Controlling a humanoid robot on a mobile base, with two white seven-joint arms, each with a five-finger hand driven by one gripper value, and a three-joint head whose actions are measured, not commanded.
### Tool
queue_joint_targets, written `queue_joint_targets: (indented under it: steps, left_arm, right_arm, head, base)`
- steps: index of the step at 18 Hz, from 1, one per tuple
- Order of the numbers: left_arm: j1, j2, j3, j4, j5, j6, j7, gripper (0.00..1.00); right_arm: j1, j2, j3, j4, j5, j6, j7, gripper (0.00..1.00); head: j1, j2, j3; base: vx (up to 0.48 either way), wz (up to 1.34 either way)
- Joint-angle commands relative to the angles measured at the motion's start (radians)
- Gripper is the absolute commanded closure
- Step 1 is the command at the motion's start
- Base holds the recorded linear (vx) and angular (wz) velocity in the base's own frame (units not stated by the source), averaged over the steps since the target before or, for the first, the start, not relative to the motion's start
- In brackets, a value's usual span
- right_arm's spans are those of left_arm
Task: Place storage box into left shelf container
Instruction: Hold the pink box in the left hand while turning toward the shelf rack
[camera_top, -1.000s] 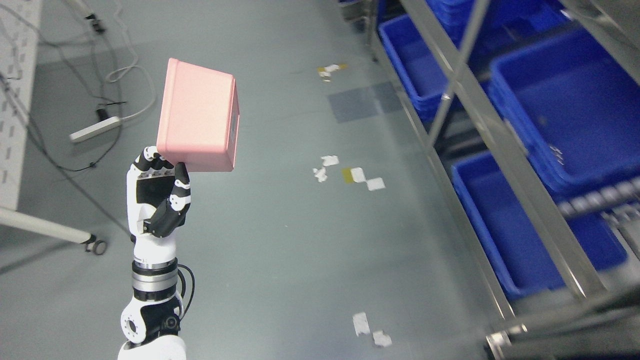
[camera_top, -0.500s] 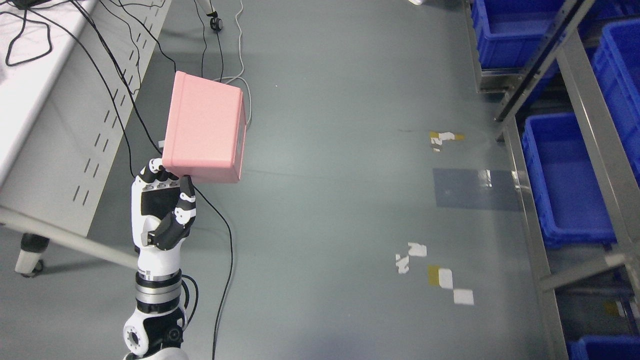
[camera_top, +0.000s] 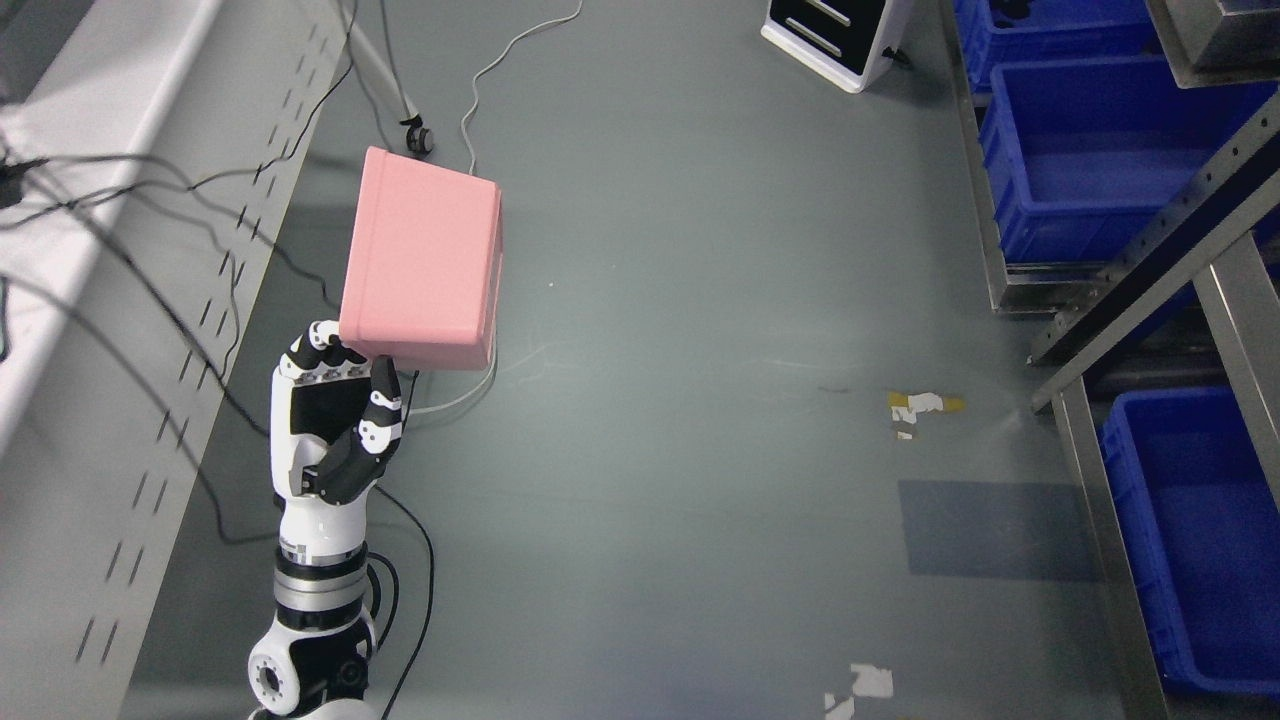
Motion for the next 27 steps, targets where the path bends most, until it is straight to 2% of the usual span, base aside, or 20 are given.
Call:
queue_joint_targets:
  steps: [1,9,14,19,22,27]
  left_arm:
    - [0.036,0.017,-0.010,0.002,-0.025,0.001,-0.003,0.96]
    - [0.159,0.024,-0.119,0.048,-0.091,-0.002,-0.049,0.96]
    - [0.203,0.038,-0.147,0.096,-0.094,-0.038,-0.049,0.96]
    - [0.208,0.045,-0.136,0.133,-0.099,-0.040,-0.049,0.96]
    - [0.146,0.044,-0.084,0.202,-0.163,-0.028,-0.048,0.96]
    - [-0.127,0.051,0.106,0.447,-0.312,0.017,-0.048,0.96]
  right_arm:
    - [-0.004,-0.018,0.000,-0.017,-0.021,0.001,0.002,0.00]
    - [-0.004,-0.018,0.000,-0.017,-0.021,0.001,0.002,0.00]
    - [-0.004,-0.018,0.000,-0.017,-0.021,-0.001,0.002,0.00]
    - [-0.003,-0.018,0.000,-0.017,-0.021,-0.001,0.002,0.00]
    - [-0.004,-0.018,0.000,-0.017,-0.021,0.001,0.002,0.00]
    - [-0.004,-0.018,0.000,-0.017,-0.021,0.001,0.002,0.00]
  head:
    - [0.0000,0.000,0.000]
    - [0.0000,0.000,0.000]
    - [0.0000,0.000,0.000]
    - [0.0000,0.000,0.000]
    - [0.0000,0.000,0.000]
    - [0.0000,0.000,0.000]
  base:
    - [0.712,-0.34]
    - [0.582,-1.13]
    - [0.273,-1.57]
    - [0.090,-0.69]
    - [0.008,-0.71]
    - [-0.016,-0.56]
